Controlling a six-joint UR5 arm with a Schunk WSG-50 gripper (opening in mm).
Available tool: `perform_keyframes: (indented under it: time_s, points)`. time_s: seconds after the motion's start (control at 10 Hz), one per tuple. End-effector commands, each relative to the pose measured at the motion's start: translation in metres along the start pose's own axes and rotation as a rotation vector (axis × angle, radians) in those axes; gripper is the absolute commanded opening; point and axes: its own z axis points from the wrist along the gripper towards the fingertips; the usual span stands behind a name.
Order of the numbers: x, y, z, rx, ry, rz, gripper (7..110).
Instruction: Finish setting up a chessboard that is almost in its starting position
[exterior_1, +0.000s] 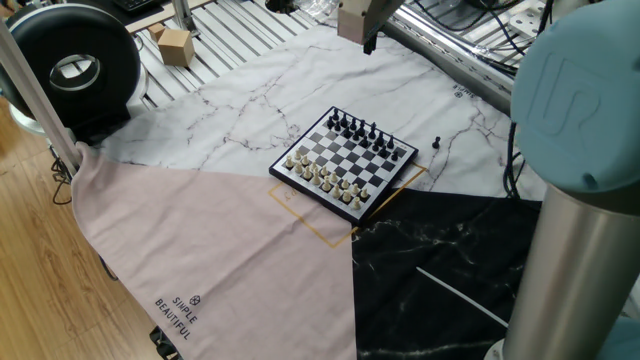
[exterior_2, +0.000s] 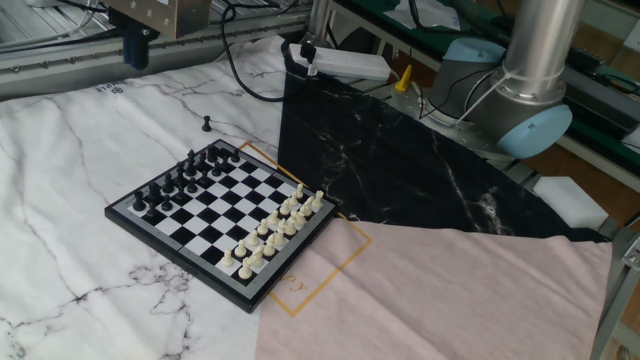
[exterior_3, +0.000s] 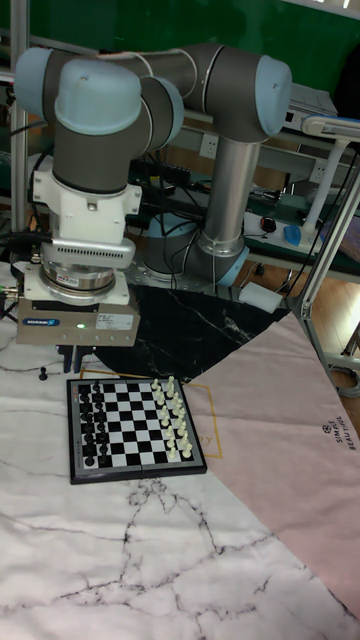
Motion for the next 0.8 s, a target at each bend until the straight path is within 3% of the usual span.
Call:
perform_keyframes:
  time_s: [0.0, 0.1, 0.2, 0.4, 0.6, 0.7]
  points:
    - [0.007, 0.038, -0.004, -0.152, 0.039, 0.15, 7]
    - [-0.002, -0.011, -0.002, 0.041, -0.013, 0.101, 7]
    - [-0.019, -0.031, -0.004, 0.118, -0.083, 0.078, 7]
    - [-0.056, -0.004, -0.008, 0.005, -0.227, 0.074, 7]
    - [-0.059, 0.002, -0.008, -0.017, -0.239, 0.053, 7]
    - [-0.059, -0.001, -0.008, -0.005, -0.24, 0.048, 7]
